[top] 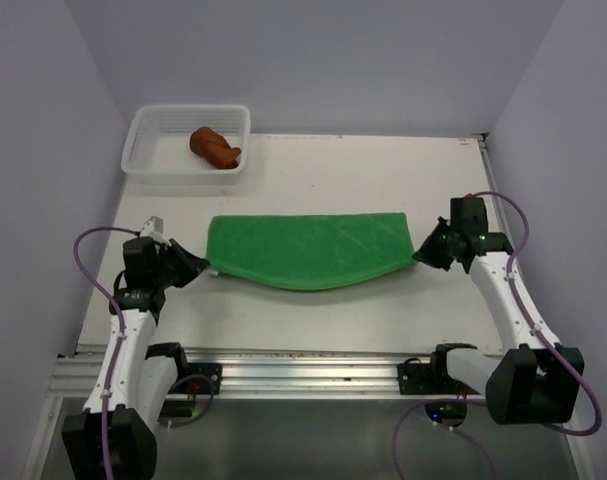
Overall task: Roll the towels
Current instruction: Flatten the towel, then fold the towel
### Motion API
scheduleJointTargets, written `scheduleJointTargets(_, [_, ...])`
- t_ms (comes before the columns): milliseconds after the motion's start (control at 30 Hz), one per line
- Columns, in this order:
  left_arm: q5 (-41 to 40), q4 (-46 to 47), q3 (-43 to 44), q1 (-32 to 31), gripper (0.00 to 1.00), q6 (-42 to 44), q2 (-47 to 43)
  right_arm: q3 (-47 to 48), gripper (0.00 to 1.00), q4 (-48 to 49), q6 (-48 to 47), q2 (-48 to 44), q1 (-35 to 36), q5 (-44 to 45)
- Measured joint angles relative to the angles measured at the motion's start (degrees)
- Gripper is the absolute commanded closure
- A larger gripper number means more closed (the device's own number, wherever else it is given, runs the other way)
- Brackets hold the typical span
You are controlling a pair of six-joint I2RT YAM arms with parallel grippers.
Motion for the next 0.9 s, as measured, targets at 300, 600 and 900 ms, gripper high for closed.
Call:
scheduleJointTargets(300, [-0.44, -1.84, -3.65, -0.90, 0.94, -0.96, -1.42, -7.69, 1.00, -0.39, -1.53, -6.91, 0.00, 1.68])
scheduleJointTargets(600, [-2.23, -1.62, -3.65, -0.94, 0.95, -1.49, 4.26, -12.24, 1.00, 0.02, -2.08, -5.88, -0.04, 4.42])
scheduleJointTargets(900, [-2.69, -0.17, 0.46, -0.94, 0.98, -1.92, 13.27, -4.74, 1.00, 1.86, -1.27, 4.02, -0.13, 6.19])
